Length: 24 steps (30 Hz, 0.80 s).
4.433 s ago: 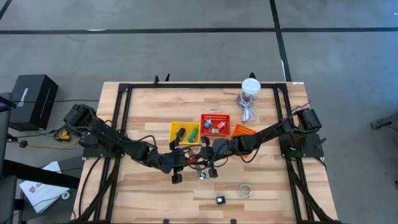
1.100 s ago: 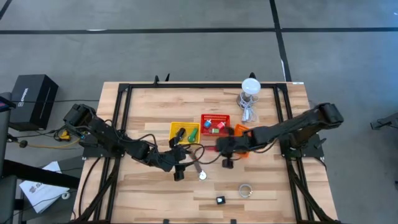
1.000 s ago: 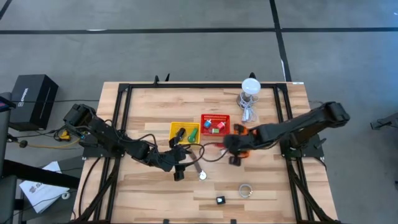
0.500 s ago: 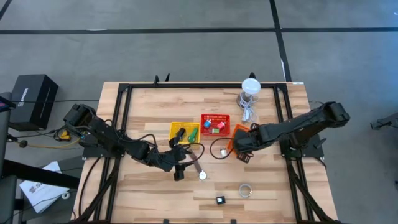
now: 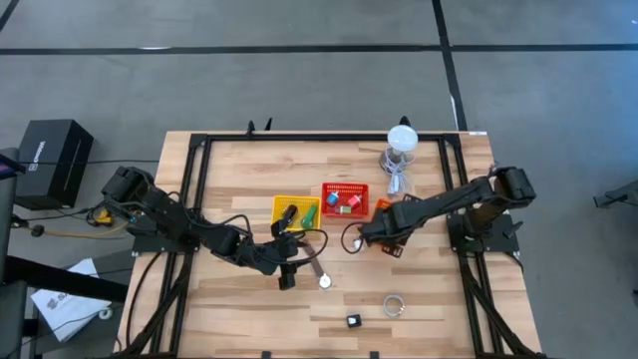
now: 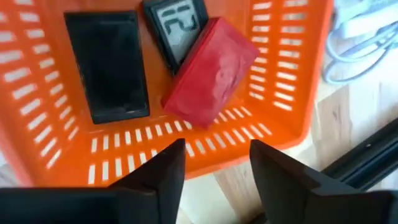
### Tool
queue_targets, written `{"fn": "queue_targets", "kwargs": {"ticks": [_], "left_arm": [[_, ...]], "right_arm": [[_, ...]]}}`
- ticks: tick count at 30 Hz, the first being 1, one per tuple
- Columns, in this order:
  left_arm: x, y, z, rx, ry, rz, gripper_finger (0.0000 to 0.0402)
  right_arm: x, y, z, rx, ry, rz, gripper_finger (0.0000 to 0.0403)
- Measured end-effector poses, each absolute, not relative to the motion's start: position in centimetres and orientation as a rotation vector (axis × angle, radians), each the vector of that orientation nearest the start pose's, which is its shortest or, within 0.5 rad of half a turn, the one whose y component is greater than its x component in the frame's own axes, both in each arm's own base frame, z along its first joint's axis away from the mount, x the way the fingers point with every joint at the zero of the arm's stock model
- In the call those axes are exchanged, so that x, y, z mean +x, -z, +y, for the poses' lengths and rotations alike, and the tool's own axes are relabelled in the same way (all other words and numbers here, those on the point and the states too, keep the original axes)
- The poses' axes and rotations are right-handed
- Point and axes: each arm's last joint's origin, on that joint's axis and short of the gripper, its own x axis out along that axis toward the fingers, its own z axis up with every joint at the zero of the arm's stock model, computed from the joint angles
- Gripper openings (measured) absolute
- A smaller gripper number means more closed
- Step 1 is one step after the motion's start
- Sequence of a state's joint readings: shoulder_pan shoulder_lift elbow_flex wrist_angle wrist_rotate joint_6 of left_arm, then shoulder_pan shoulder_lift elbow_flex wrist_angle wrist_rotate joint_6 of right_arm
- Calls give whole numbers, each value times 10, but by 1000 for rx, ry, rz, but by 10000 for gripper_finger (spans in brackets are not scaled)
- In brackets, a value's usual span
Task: Pick & Place Office items
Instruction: Put the brown watch into the yellow bin
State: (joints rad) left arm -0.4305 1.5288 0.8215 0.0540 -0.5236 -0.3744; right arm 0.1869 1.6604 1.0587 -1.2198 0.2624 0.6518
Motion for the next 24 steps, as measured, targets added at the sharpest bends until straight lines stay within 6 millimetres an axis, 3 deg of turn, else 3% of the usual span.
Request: {"fn": "queue_targets", "kwargs": {"ticks": [9, 16, 19, 24], "left_arm": [[286, -198, -116, -66, -194, 545, 204], [286, -193, -116, 12, -180, 581, 192], [289, -183, -118, 95, -140, 619, 186], [295, -151, -123, 244, -64, 725, 176]], "right_arm": [[250, -227, 47, 21, 478, 1532, 195], [230, -269, 46, -55, 516, 1171, 179], [223, -269, 48, -17, 358, 991, 165], [210, -241, 48, -27, 24, 734, 144]]}}
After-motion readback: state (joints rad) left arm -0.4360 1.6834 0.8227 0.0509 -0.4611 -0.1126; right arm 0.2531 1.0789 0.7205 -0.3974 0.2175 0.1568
